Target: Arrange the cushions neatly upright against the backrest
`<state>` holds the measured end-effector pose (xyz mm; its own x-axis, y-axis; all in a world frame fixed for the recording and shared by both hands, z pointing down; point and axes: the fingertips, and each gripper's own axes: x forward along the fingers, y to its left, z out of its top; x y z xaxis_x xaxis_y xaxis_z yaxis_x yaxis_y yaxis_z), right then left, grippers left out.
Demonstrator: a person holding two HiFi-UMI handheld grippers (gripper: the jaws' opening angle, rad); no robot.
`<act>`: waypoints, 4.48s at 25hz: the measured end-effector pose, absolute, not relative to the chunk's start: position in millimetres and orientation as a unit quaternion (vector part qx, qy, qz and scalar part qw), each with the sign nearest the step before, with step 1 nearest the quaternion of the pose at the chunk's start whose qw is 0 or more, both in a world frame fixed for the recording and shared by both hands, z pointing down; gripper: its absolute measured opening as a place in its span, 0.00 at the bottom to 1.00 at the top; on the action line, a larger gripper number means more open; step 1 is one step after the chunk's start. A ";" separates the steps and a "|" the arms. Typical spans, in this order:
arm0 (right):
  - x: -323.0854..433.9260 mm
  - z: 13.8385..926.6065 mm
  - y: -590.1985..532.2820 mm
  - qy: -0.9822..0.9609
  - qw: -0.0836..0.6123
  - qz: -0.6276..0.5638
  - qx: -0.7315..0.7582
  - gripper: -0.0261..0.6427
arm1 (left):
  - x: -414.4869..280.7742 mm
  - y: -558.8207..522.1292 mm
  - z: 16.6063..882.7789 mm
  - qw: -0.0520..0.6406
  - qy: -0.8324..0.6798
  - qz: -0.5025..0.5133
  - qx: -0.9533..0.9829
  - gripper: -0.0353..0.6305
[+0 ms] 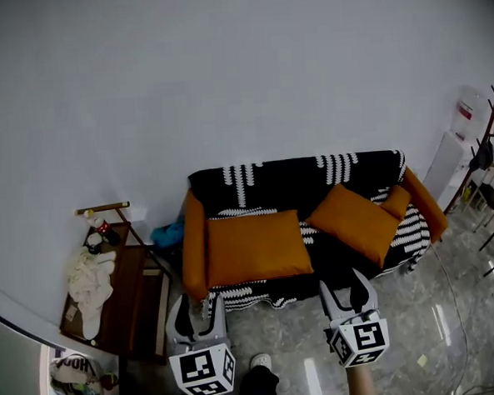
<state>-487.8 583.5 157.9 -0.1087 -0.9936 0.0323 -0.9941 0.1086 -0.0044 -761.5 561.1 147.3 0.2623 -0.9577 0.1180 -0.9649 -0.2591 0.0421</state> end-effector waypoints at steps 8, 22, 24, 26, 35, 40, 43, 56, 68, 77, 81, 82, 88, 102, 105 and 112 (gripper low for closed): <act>-497.2 155.6 486.7 -0.734 0.018 0.014 0.679 0.43 | -778.5 453.1 144.2 0.056 -0.593 0.037 0.802 0.46; -506.4 196.3 399.5 -0.726 0.055 0.046 0.684 0.45 | -790.3 355.8 187.4 0.087 -0.583 0.059 0.806 0.46; -503.9 204.2 391.3 -0.725 0.062 0.052 0.684 0.45 | -789.5 348.1 196.6 0.095 -0.584 0.066 0.803 0.46; -499.1 210.2 380.8 -0.725 0.067 0.057 0.683 0.45 | -788.1 338.8 204.3 0.101 -0.587 0.073 0.800 0.46; -468.0 260.0 316.1 -0.734 0.104 0.088 0.665 0.45 | -779.5 286.4 240.8 0.122 -0.600 0.101 0.784 0.46; -448.4 292.9 279.7 -0.743 0.126 0.102 0.649 0.45 | -765.3 250.0 270.4 0.117 -0.604 0.138 0.776 0.46; -435.0 312.6 261.0 -0.746 0.139 0.116 0.641 0.45 | -755.1 232.8 291.2 0.125 -0.607 0.156 0.769 0.46; -389.8 402.4 218.3 -0.746 0.185 0.185 0.612 0.45 | -715.8 191.2 374.4 0.167 -0.589 0.220 0.760 0.46; -404.7 502.9 230.4 -0.736 0.251 0.244 0.580 0.46 | -742.7 195.2 468.9 0.211 -0.569 0.275 0.746 0.46; -407.2 564.1 248.9 -0.711 0.285 0.273 0.581 0.46 | -766.1 218.3 558.1 0.259 -0.529 0.322 0.741 0.46; -406.6 607.1 261.1 -0.692 0.307 0.299 0.581 0.47 | -777.1 225.9 597.3 0.273 -0.513 0.344 0.737 0.46; -406.0 617.5 263.5 -0.687 0.312 0.304 0.581 0.47 | -779.7 226.9 606.0 0.275 -0.512 0.348 0.736 0.46; -393.7 679.2 277.9 -0.660 0.349 0.332 0.576 0.47 | -786.8 231.1 658.4 0.294 -0.504 0.360 0.728 0.46; -361.5 755.7 297.8 -0.636 0.404 0.347 0.558 0.47 | -792.1 244.9 748.5 0.311 -0.486 0.428 0.696 0.47; -356.7 765.7 298.4 -0.631 0.408 0.349 0.560 0.48 | -795.7 246.3 760.7 0.307 -0.488 0.442 0.687 0.47; -351.5 781.9 298.2 -0.628 0.412 0.351 0.560 0.50 | -807.5 247.7 786.8 0.311 -0.488 0.459 0.674 0.49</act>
